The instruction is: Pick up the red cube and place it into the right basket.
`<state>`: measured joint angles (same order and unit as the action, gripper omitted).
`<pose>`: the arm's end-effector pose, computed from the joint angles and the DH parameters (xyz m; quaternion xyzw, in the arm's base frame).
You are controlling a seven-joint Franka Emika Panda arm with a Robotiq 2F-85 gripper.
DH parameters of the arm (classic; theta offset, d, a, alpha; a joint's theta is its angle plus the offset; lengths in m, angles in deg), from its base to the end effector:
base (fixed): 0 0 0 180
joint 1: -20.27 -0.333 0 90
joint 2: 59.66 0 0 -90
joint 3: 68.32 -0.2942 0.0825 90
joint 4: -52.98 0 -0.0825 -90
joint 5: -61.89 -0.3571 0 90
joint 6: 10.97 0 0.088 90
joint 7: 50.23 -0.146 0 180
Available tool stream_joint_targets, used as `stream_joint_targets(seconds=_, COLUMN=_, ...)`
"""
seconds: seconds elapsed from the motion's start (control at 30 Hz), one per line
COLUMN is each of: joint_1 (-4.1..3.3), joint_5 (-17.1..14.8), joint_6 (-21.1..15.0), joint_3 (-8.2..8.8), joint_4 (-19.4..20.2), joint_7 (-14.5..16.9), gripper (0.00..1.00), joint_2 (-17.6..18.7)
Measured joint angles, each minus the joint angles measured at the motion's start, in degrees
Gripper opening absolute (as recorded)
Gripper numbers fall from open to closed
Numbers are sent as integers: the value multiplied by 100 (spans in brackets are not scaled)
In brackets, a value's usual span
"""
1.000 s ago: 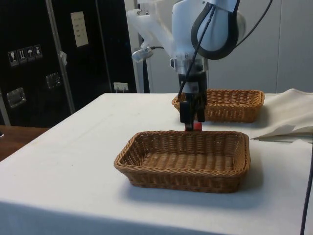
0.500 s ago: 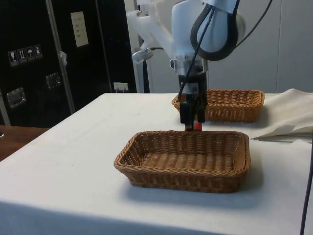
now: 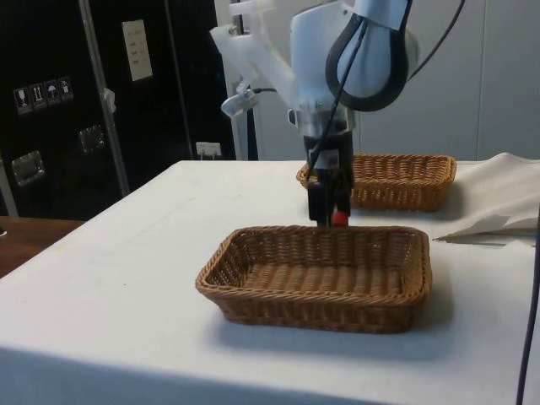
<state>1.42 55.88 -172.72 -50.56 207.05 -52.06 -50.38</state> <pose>0.3955 -0.0041 0.1465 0.9984 -0.0547 -0.0087 0.0089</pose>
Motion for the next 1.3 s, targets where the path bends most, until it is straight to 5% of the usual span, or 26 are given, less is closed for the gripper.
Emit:
stream_joint_targets(seconds=0.37, joint_1=-6, joint_5=0, joint_6=0, joint_3=-195, joint_4=-172, joint_7=-52, gripper=100, joint_2=223)
stream_joint_targets(seconds=0.93, joint_1=6, joint_5=0, joint_6=-6, joint_3=-195, joint_4=-195, joint_7=-40, gripper=100, joint_2=258)
stream_joint_targets(seconds=1.03, joint_1=6, joint_5=0, joint_6=-6, joint_3=-195, joint_4=-195, joint_7=-40, gripper=80, joint_2=258)
stream_joint_targets(seconds=1.07, joint_1=6, joint_5=0, joint_6=-6, joint_3=-195, joint_4=-195, joint_7=-40, gripper=57, joint_2=246)
stream_joint_targets(seconds=1.2, joint_1=6, joint_5=0, joint_6=-6, joint_3=-195, joint_4=-178, joint_7=-40, gripper=11, joint_2=212)
stream_joint_targets(seconds=1.23, joint_1=0, joint_5=0, joint_6=-6, joint_3=-195, joint_4=-172, joint_7=-40, gripper=2, joint_2=206)
stream_joint_targets(seconds=1.3, joint_1=6, joint_5=0, joint_6=-6, joint_3=-195, joint_4=-166, joint_7=-40, gripper=3, joint_2=206)
